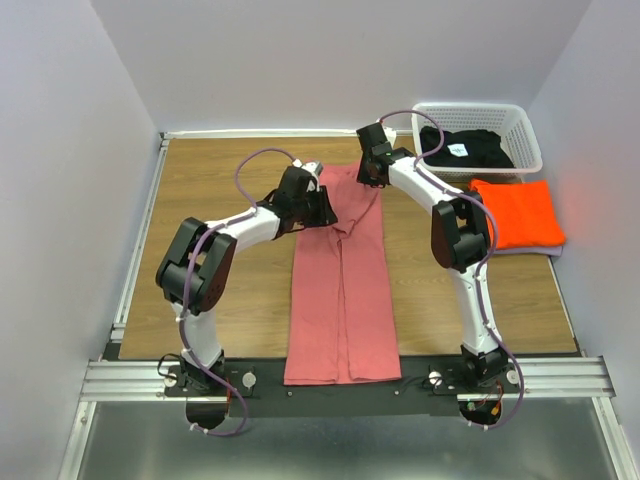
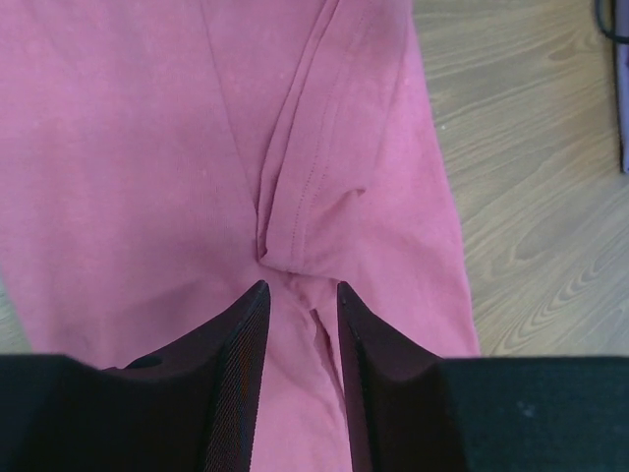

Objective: Fold and stack the t-shirts
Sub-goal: Fold the tshirt

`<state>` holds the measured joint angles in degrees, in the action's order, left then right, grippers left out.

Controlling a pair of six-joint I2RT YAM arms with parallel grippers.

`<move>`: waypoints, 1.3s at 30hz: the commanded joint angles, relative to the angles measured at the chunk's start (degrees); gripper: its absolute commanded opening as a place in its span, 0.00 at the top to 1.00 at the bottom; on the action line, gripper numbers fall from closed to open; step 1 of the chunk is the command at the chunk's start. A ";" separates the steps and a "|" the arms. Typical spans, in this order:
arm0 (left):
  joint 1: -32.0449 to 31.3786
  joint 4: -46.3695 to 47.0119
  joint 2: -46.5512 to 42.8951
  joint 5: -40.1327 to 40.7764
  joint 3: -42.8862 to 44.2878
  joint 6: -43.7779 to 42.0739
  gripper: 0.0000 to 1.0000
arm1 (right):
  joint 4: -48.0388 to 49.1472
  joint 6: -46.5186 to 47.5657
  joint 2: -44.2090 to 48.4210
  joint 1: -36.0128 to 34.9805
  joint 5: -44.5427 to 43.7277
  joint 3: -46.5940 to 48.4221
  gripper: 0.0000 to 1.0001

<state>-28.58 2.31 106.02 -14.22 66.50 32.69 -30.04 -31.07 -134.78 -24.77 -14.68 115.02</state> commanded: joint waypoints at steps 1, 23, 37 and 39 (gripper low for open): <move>-0.51 -2.22 2.70 -1.08 2.67 1.41 0.59 | 0.16 0.48 -1.36 0.08 0.97 1.17 1.00; -1.13 -3.71 11.23 -0.37 8.56 3.35 0.64 | 0.69 0.66 -1.80 -0.01 2.02 0.38 0.99; -1.22 -4.15 6.85 0.76 7.59 3.18 1.00 | 0.86 0.92 -1.19 -0.01 1.84 0.47 1.00; -1.22 -4.50 5.79 1.73 7.42 2.65 1.00 | 0.95 0.92 -1.19 -0.01 1.84 0.55 1.00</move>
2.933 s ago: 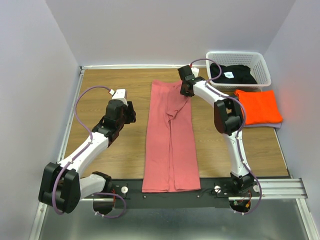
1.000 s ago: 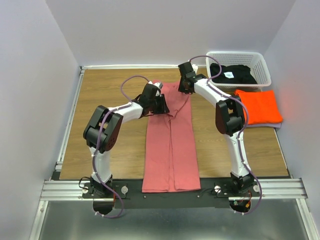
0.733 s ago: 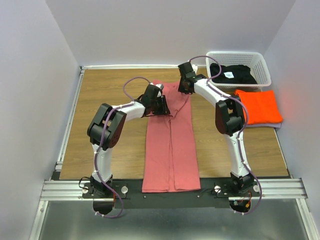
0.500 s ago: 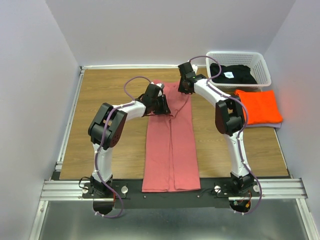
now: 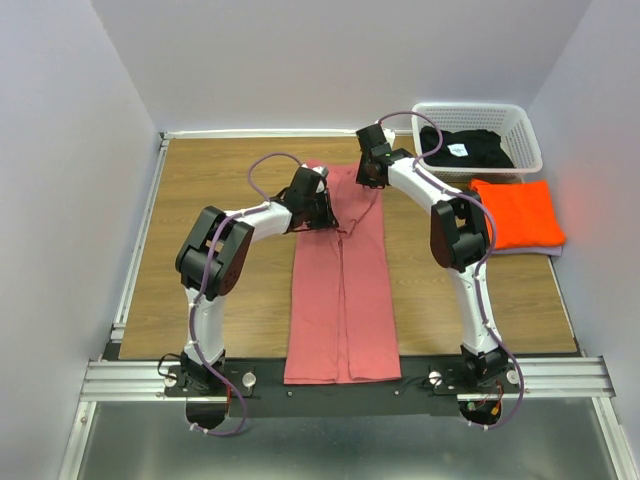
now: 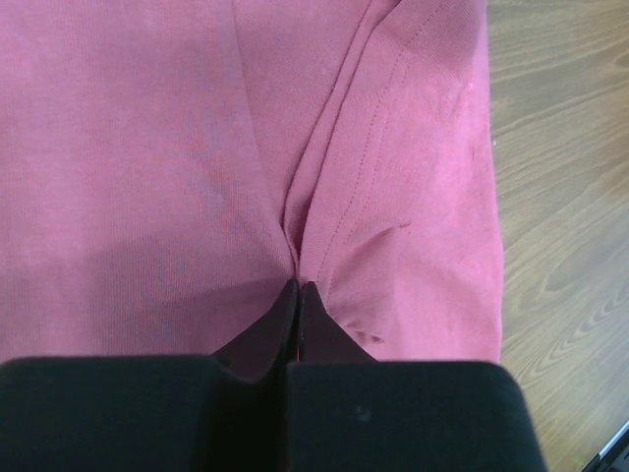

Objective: Fold and stack the t-shirts
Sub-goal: Fold the tshirt

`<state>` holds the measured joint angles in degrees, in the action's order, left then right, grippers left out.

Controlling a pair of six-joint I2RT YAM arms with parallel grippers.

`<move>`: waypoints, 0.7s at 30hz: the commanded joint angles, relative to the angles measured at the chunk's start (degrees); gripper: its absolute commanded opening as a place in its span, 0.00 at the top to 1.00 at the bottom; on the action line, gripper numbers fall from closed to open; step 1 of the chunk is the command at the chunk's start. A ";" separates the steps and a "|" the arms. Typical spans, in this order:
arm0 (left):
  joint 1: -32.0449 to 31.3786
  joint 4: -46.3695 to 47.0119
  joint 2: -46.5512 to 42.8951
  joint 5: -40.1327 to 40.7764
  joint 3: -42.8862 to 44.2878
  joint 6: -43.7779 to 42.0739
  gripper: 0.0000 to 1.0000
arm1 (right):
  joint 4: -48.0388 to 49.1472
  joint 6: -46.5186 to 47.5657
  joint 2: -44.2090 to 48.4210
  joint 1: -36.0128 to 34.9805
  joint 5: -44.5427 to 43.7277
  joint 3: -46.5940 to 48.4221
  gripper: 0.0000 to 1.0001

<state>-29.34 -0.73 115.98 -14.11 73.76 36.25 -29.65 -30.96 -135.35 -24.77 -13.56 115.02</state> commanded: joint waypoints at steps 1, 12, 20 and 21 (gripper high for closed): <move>-0.45 -1.73 -5.06 2.67 0.16 -1.70 1.00 | 0.64 0.90 -0.62 0.08 0.73 0.73 0.99; -0.45 -3.31 -8.49 7.08 -1.51 -3.82 1.00 | 0.65 1.69 -2.28 0.08 -1.64 3.10 0.99; -0.45 -2.35 -7.26 5.93 -2.74 -3.29 1.00 | 0.73 2.22 -3.25 0.17 -2.87 4.24 0.99; -0.45 -2.17 -7.18 6.02 -2.91 -3.12 1.00 | 0.82 2.31 -3.34 0.17 -2.96 4.51 0.99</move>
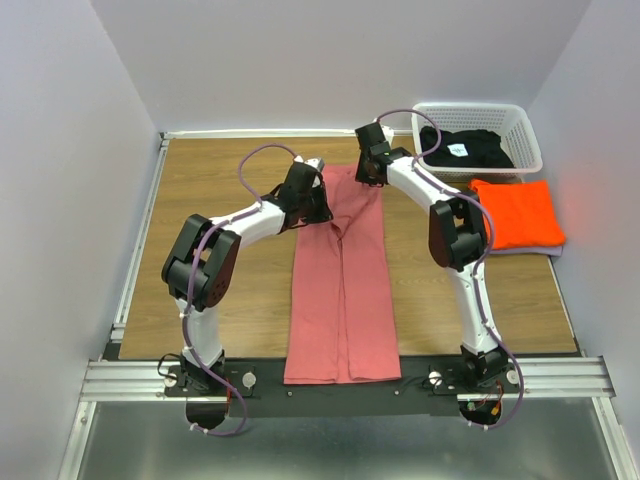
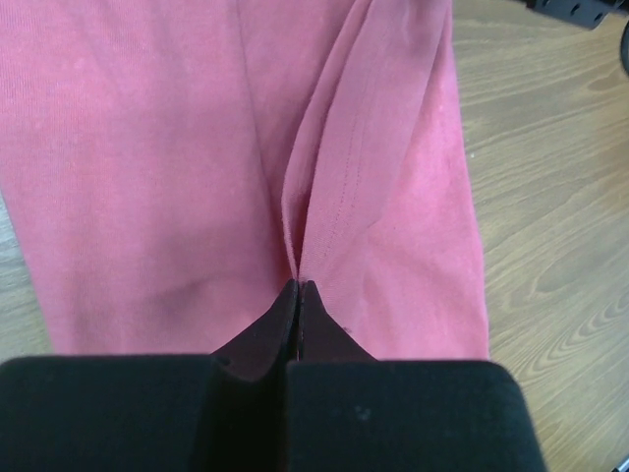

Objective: Fold and stack the t-shirts
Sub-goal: Fold the tshirt

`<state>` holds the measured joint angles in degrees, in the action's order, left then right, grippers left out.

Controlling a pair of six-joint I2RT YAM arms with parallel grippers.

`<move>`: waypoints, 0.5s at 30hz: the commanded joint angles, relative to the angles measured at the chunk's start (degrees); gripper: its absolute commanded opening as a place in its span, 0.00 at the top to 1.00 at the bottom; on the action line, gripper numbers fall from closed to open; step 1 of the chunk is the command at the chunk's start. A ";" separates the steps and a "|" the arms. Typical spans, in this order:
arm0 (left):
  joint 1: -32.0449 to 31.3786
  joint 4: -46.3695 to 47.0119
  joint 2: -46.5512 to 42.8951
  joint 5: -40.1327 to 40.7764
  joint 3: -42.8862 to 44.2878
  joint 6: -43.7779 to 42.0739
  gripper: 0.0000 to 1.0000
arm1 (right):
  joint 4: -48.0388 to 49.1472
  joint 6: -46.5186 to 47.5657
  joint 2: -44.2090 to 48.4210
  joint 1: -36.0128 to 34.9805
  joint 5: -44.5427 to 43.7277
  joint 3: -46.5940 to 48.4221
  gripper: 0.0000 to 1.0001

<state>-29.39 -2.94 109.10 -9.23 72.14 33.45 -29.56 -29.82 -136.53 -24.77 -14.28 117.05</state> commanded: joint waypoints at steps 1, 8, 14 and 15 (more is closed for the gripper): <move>-0.32 0.30 -0.03 1.15 -1.47 -0.14 1.00 | 0.73 1.26 -2.60 0.25 -2.33 2.74 0.99; -0.41 0.74 1.90 3.08 -1.21 -0.23 1.00 | 1.08 2.66 -4.53 0.25 -2.59 4.93 0.99; -0.41 0.57 4.01 5.72 0.37 -2.16 1.00 | 1.70 3.98 -6.12 0.25 -2.15 6.87 0.99; -0.41 0.13 4.36 5.89 0.81 -2.60 1.00 | 1.96 4.24 -6.38 0.25 -2.07 7.04 0.99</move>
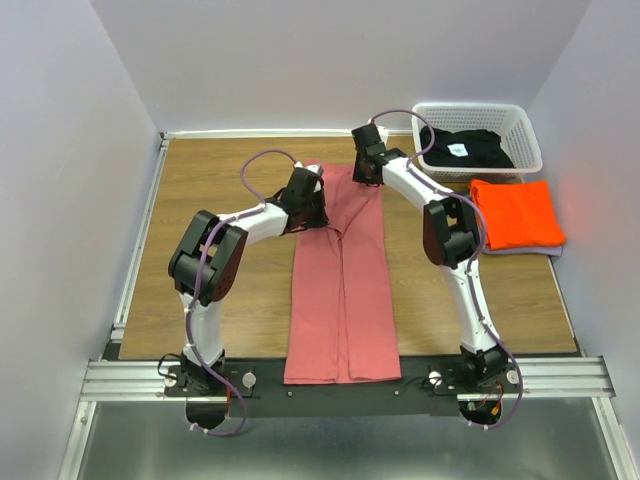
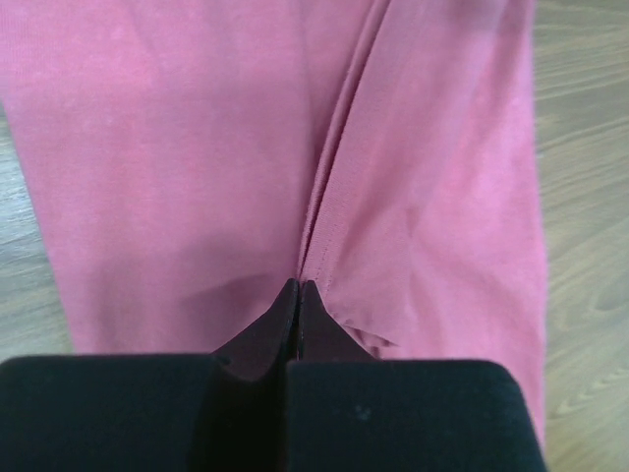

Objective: Fold and stack the t-shirts
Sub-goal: Fold the tshirt

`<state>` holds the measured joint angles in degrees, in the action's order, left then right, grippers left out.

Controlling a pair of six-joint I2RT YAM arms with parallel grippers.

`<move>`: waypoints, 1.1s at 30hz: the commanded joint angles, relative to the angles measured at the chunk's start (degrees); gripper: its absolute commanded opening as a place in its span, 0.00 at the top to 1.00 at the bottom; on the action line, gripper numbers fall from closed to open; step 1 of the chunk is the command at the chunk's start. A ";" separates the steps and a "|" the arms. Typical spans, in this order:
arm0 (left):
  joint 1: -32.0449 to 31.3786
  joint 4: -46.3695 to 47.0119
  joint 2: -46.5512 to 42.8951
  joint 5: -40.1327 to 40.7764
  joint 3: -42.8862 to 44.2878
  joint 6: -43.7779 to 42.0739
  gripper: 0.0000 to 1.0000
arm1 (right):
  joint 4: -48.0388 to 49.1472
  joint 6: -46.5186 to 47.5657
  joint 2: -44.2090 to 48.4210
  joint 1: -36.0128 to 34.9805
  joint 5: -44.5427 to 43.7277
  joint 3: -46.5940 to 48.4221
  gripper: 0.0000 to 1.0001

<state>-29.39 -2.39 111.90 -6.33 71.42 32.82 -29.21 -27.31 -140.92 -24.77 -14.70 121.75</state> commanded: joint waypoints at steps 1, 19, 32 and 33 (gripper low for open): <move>-0.41 -0.68 1.74 3.07 1.71 -2.06 1.00 | 1.61 1.91 -2.07 0.25 -1.56 2.35 0.99; -1.02 -0.77 -0.18 2.20 0.57 -1.00 1.00 | 4.42 2.79 0.56 0.25 0.02 1.82 0.98; -1.20 -1.38 -1.16 4.74 0.74 0.23 1.00 | 5.83 2.96 0.12 0.25 1.52 1.47 0.97; -1.29 -2.00 -0.98 5.35 1.09 -0.03 1.00 | 5.83 3.23 -0.31 0.25 1.52 1.47 0.98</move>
<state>-30.20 -2.61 112.62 -4.12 71.59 32.84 -25.76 -25.39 -141.14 -24.77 -13.21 121.89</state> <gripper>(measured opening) 0.009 0.025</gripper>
